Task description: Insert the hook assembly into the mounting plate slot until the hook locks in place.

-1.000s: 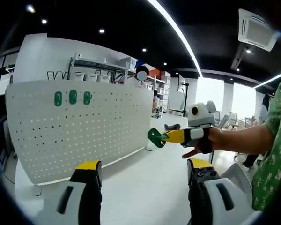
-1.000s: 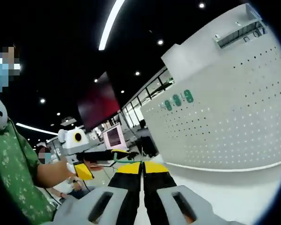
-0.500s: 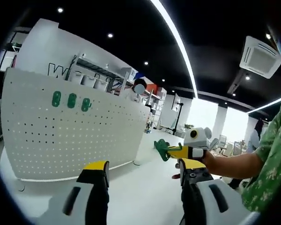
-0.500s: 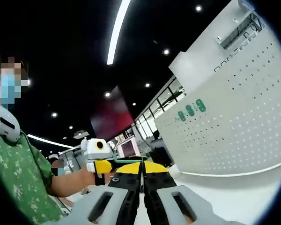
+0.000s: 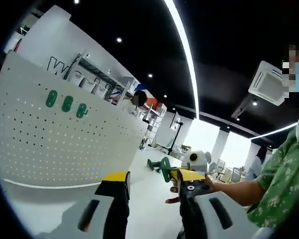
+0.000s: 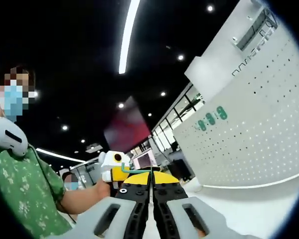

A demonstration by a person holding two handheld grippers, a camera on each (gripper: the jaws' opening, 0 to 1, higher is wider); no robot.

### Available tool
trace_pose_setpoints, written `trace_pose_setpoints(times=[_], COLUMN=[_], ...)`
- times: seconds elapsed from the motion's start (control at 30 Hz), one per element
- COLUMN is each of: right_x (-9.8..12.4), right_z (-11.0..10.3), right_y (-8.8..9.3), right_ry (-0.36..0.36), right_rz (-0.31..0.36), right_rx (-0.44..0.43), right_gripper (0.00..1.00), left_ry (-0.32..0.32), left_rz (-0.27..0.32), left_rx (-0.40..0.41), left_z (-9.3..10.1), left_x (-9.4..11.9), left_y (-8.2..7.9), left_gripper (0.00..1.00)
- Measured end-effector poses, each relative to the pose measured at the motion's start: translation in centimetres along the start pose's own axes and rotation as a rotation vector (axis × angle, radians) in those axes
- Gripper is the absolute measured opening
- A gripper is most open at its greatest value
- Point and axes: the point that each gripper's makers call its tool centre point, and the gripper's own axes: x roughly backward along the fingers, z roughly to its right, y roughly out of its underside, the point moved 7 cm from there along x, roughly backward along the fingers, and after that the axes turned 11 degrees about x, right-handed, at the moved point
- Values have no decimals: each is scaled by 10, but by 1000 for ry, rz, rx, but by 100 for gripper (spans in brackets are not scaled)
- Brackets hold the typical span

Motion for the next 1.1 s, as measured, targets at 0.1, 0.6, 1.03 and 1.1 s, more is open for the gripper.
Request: trace_pose_setpoints(times=[0.1,0.6,1.03,1.1], right_x=[-2,-8,-11,-12], right_z=[-3,-12,-18,-19], right_y=[0,0,1,1], right_ry=[-12,-58,-90,-96], right_rz=[5,19,35,34], right_rx=[-7,-35,-64,-67], right_gripper=[0,0,0,0], left_ry=[32,107,165,173], left_rz=[3,29,36,33], left_rx=[28,128,157,165], left_z=[3,6,10,10], left_x=[-2,-5,-3,-3], left_y=[1,3,3,3], left_gripper=[33,22,10,10])
